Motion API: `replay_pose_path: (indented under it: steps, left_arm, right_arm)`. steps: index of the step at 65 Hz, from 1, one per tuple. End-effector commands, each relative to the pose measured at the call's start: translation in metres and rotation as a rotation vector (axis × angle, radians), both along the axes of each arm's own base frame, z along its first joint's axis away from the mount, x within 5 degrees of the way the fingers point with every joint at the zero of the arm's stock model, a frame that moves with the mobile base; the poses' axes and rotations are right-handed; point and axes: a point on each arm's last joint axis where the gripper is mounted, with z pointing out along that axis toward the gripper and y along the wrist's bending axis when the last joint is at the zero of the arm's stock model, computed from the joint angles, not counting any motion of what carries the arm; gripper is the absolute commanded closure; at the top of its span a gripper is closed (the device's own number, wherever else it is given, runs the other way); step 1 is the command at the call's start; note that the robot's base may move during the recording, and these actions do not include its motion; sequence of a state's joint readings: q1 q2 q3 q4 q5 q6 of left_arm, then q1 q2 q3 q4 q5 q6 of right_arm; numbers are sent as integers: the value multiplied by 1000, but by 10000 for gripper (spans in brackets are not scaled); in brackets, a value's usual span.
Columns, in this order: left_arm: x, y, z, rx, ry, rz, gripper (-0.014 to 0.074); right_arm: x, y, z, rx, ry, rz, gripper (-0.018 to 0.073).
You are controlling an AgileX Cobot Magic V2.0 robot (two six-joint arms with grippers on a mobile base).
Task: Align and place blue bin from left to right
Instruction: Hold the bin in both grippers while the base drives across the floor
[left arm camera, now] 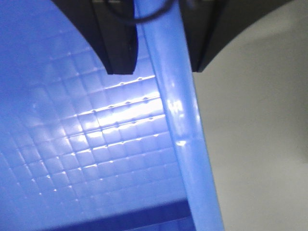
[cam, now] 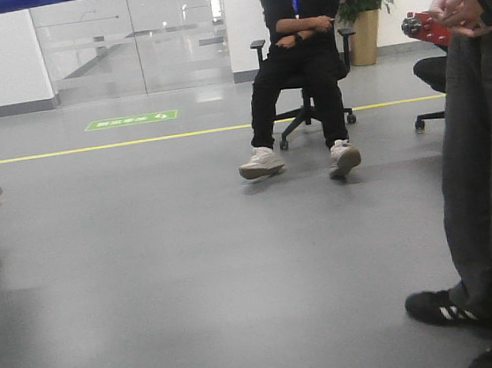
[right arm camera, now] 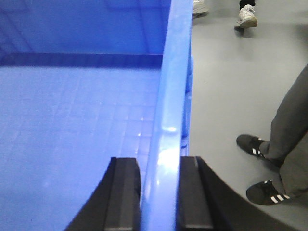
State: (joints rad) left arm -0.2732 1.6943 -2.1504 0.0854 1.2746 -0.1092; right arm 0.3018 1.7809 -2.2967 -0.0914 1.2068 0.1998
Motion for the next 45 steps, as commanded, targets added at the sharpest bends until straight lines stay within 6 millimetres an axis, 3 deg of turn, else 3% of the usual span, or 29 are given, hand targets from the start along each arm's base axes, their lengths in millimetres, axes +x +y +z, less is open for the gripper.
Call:
replay_pose_path:
  steps: [1, 45]
  left_arm:
    - [-6, -3, 16, -18, -102, -33, 708]
    - [-6, -3, 16, -14, -103, -31, 708]
  right_arm:
    - [-5, -4, 26, 10, -192, 8, 629]
    - [-5, -4, 26, 10, -192, 8, 629]
